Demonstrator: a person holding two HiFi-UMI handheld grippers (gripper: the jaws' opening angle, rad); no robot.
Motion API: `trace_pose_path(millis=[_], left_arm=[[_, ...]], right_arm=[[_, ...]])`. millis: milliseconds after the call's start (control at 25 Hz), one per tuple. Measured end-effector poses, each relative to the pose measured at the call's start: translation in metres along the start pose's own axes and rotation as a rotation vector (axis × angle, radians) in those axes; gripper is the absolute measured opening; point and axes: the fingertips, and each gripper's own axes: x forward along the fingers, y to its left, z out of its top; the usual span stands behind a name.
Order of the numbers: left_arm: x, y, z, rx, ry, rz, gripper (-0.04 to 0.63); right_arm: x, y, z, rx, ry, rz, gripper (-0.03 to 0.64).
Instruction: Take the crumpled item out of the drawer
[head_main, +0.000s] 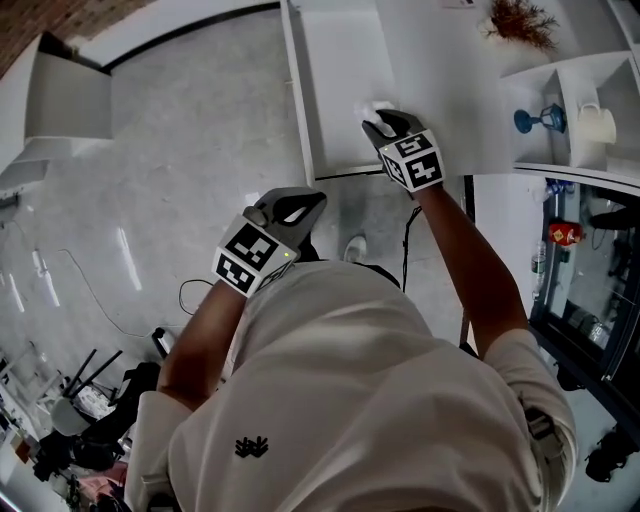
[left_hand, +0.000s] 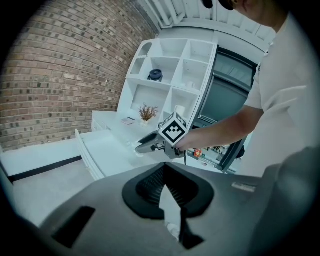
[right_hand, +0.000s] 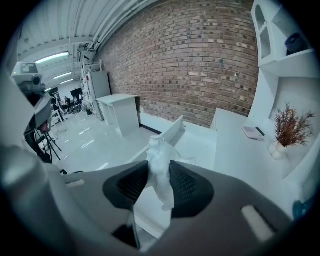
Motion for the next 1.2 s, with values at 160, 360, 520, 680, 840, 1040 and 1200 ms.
trace_pose_path(millis=[160, 360, 520, 680, 840, 1040, 1200], left_arm=[[0.008, -0.024, -0.002, 0.007, 0.003, 0.007, 0.006], [0.017, -0.054, -0.002, 0.019, -0.001, 0.025, 0.006], [0.028, -0.078, -0.001, 0.031, -0.002, 0.041, 0.006], [0.036, -0.101, -0.001, 0.030, -0.009, 0.054, 0.006], [0.037, -0.122, -0.006, 0.029, -0.012, 0.074, 0.006], [0.041, -0.142, -0.012, 0.028, -0.012, 0.095, 0.006], [0.043, -0.157, -0.017, 0.030, -0.010, 0.108, 0.006]], right_arm=[[-0.037, 0.013, 0.001, -0.020, -0.033, 0.030, 0.149], [-0.084, 0.029, -0.004, -0.044, -0.072, 0.067, 0.149], [-0.122, 0.035, -0.016, -0.048, -0.101, 0.094, 0.149], [-0.158, 0.043, -0.032, -0.053, -0.117, 0.116, 0.147], [-0.188, 0.055, -0.048, -0.068, -0.123, 0.140, 0.147], [-0.214, 0.063, -0.066, -0.094, -0.127, 0.157, 0.147], [-0.231, 0.071, -0.078, -0.108, -0.131, 0.174, 0.147]])
